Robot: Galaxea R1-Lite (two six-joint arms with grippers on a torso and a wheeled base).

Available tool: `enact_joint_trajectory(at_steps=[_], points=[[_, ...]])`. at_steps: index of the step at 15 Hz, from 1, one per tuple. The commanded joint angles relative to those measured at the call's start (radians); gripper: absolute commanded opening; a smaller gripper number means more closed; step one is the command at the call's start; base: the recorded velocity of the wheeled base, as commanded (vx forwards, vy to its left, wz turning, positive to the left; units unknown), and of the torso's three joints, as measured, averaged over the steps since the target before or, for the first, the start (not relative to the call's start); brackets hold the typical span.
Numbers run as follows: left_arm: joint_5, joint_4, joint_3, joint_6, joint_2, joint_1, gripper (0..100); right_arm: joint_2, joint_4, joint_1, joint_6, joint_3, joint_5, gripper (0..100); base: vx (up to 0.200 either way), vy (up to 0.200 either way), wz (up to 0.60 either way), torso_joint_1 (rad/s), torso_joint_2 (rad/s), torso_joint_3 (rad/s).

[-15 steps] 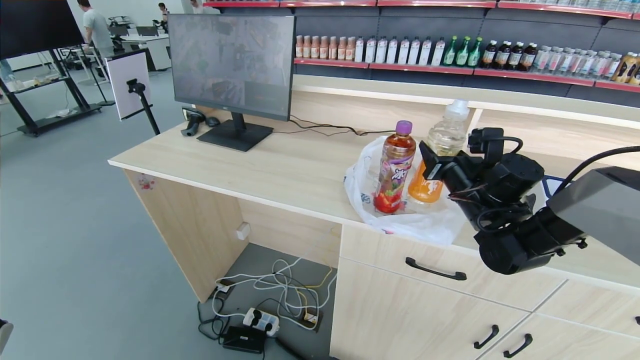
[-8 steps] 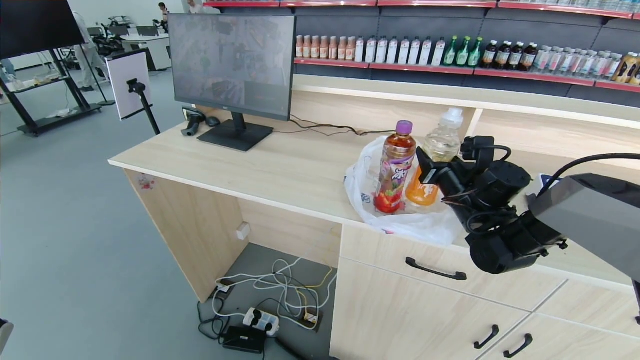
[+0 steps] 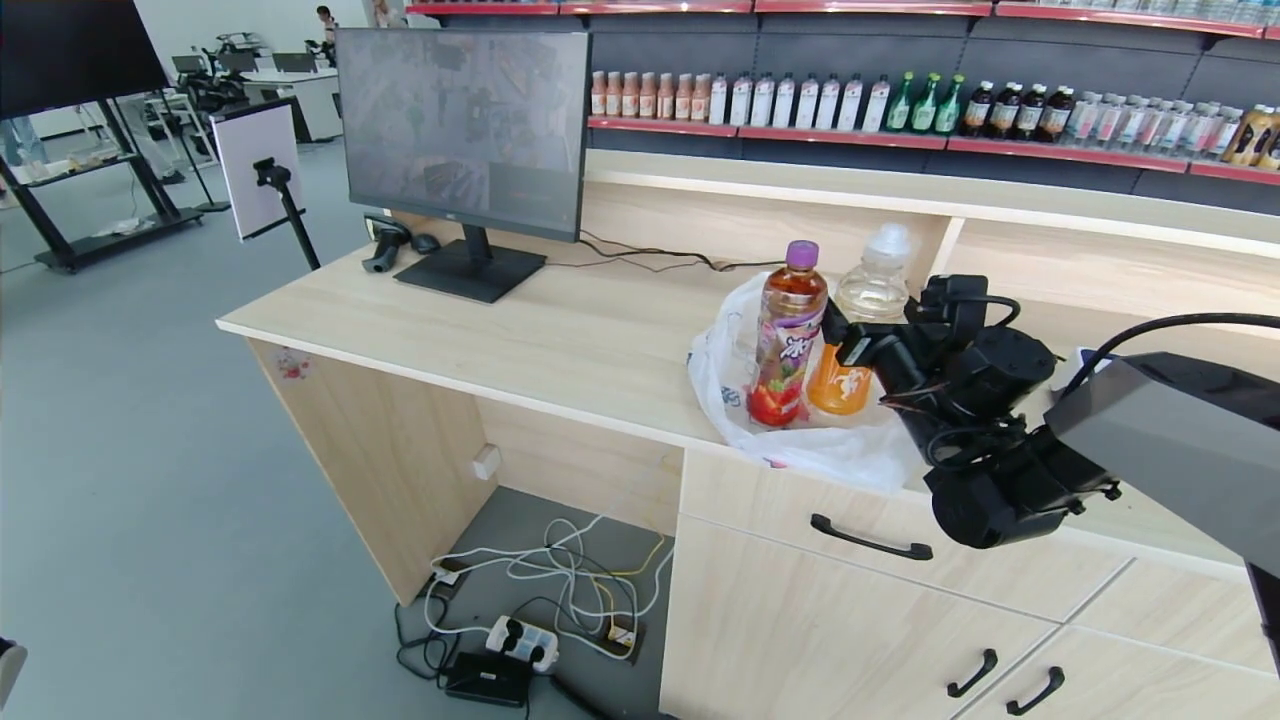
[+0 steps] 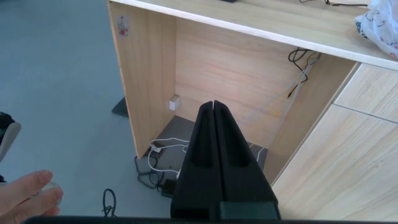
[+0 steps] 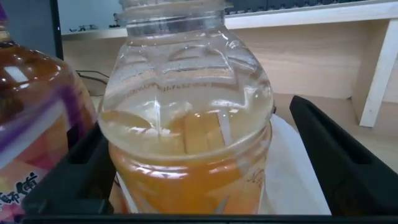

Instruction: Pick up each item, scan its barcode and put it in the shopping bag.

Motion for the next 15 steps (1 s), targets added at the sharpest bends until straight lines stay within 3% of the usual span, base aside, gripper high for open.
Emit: enact_joint_trajectory(at_steps=[1, 7, 8, 15], points=[[0.0, 0.0, 0.0, 0.0, 0.0, 0.0, 0, 0.0, 0.003, 0.001, -0.006, 0.005, -0.003, 100, 0.0, 0.0, 0.0, 0.0, 0.0, 0.0], [0.0, -0.002, 0.0, 0.004, 0.0, 0.0, 0, -0.008, 0.003, -0.002, -0.01, 0.03, -0.004, 100, 0.0, 0.0, 0.0, 0.0, 0.0, 0.0], [0.0, 0.0, 0.0, 0.004, 0.0, 0.0, 0, -0.054, 0.003, 0.003, -0.01, 0.117, -0.003, 100, 0.0, 0.0, 0.0, 0.0, 0.0, 0.0], [-0.001, 0.0, 0.0, 0.017, 0.0, 0.0, 0, -0.169, 0.003, -0.002, -0.009, 0.292, -0.003, 100, 0.0, 0.0, 0.0, 0.0, 0.0, 0.0]])
